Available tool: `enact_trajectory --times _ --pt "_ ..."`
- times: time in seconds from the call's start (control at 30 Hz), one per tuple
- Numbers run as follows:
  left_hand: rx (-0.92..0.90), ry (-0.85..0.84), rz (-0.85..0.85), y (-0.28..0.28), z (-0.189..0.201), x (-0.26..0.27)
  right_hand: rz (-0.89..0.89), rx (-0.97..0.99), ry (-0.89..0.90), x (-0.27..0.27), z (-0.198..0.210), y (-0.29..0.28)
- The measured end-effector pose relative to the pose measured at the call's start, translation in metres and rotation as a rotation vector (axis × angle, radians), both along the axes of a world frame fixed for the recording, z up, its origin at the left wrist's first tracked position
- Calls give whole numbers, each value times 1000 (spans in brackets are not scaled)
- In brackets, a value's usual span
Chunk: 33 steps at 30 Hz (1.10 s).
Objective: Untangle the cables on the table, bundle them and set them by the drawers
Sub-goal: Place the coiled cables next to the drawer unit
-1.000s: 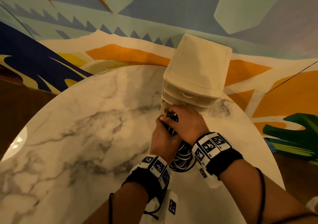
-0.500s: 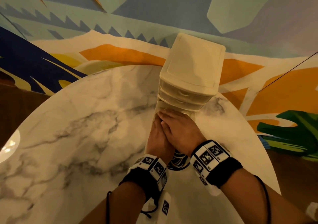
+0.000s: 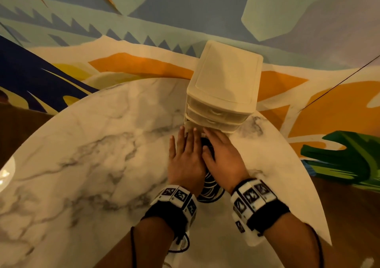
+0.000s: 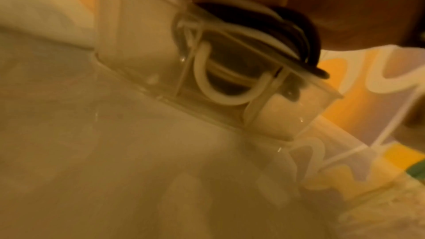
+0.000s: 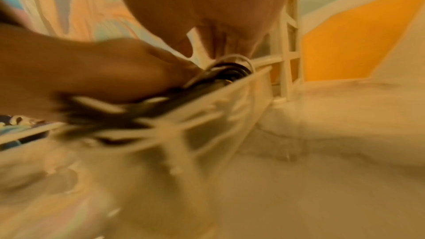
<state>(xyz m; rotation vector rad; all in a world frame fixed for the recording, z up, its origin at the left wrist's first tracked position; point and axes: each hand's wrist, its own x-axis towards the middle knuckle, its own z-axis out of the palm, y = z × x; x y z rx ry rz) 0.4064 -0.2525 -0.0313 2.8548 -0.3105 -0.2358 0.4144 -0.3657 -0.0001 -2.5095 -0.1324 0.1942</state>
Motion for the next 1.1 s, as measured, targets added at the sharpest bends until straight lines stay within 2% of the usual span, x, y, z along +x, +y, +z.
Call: enact_trajectory --times 0.07,0.23,0.4,0.5,0.7,0.87,0.97,1.03,1.1 --pt "-16 67 51 2 -1 3 -93 -39 -90 -26 6 2" --pt "-61 114 95 3 0 9 112 -201 88 -76 1 7" --pt "-157 128 38 13 -5 15 171 -309 131 -73 -5 9" --pt "-212 134 -39 20 -6 18 115 -304 117 -70 -19 16" --pt "-294 77 -51 22 -4 18 36 -328 15 -63 -36 22" --pt "-351 -19 -40 20 -3 27 29 -340 -14 -54 -31 17" --pt "-374 -29 -42 19 -3 35 76 -302 55 -47 -23 16" --pt "-312 -55 -39 17 -3 34 68 -311 52 -43 -19 13" --pt "-143 -102 -61 16 1 26 55 -309 60 -42 -21 11"
